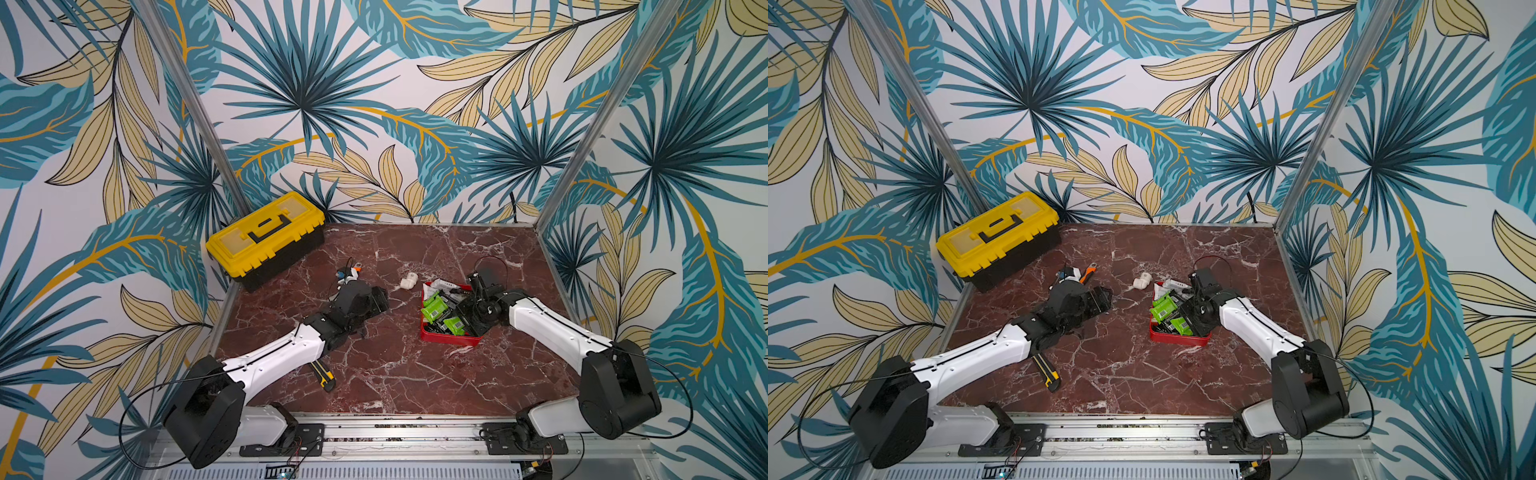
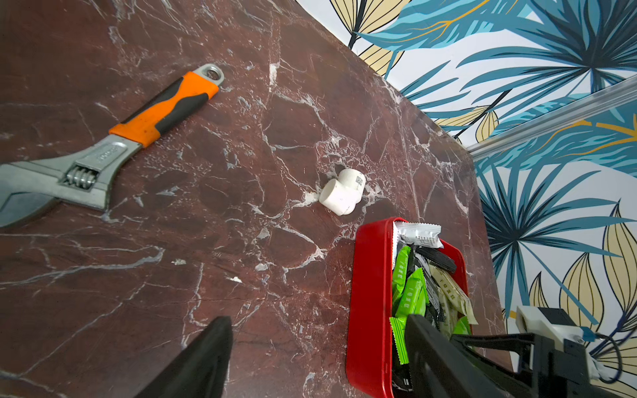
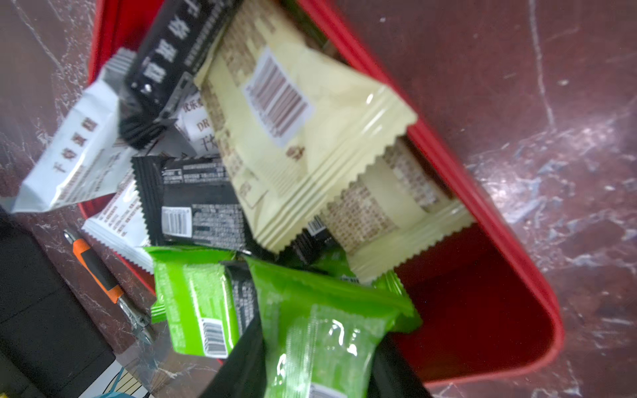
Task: Take the cookies out of the storage box
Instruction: Pick up the cookie from the storage box, then place the cookie at the center of the board.
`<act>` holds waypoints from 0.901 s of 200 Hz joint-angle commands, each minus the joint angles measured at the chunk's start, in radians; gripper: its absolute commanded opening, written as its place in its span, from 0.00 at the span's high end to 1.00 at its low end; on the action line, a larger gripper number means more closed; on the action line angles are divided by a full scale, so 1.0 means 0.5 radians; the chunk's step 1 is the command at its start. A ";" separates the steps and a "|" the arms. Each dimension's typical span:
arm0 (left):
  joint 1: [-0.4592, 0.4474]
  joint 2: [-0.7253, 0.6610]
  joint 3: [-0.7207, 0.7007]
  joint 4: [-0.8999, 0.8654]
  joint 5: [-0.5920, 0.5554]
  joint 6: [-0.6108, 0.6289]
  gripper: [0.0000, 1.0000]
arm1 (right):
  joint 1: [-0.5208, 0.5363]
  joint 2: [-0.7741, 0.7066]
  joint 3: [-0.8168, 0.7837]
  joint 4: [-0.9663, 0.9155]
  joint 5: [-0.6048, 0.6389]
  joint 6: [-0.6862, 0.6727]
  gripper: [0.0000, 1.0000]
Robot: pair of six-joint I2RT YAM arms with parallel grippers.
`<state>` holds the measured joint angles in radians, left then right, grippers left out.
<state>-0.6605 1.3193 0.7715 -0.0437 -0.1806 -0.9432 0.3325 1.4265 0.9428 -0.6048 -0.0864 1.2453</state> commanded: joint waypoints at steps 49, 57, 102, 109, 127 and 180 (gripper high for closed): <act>0.028 -0.166 -0.101 -0.224 -0.180 -0.140 0.17 | 0.250 -0.135 0.311 -0.458 0.259 -0.251 0.59; 0.037 -0.196 -0.112 -0.289 -0.196 -0.177 0.17 | 0.317 -0.110 0.358 -0.483 0.287 -0.264 0.60; 0.143 -0.432 -0.236 -0.711 -0.218 -0.437 0.17 | 0.747 0.222 0.679 -0.541 0.377 -0.342 0.60; 0.159 -0.485 -0.266 -0.751 -0.226 -0.466 0.17 | 0.805 0.296 0.740 -0.546 0.379 -0.359 0.60; 0.177 -0.628 -0.336 -0.869 -0.286 -0.541 0.17 | 0.929 0.498 0.906 -0.551 0.375 -0.412 0.60; 0.198 -0.983 -0.457 -1.175 -0.396 -0.641 0.17 | 1.168 1.077 1.388 -0.587 0.310 -0.539 0.60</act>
<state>-0.5709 0.8871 0.5797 -0.5232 -0.3359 -1.2255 0.8948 1.8717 1.5585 -0.8536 0.0719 1.0275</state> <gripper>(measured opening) 0.834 0.413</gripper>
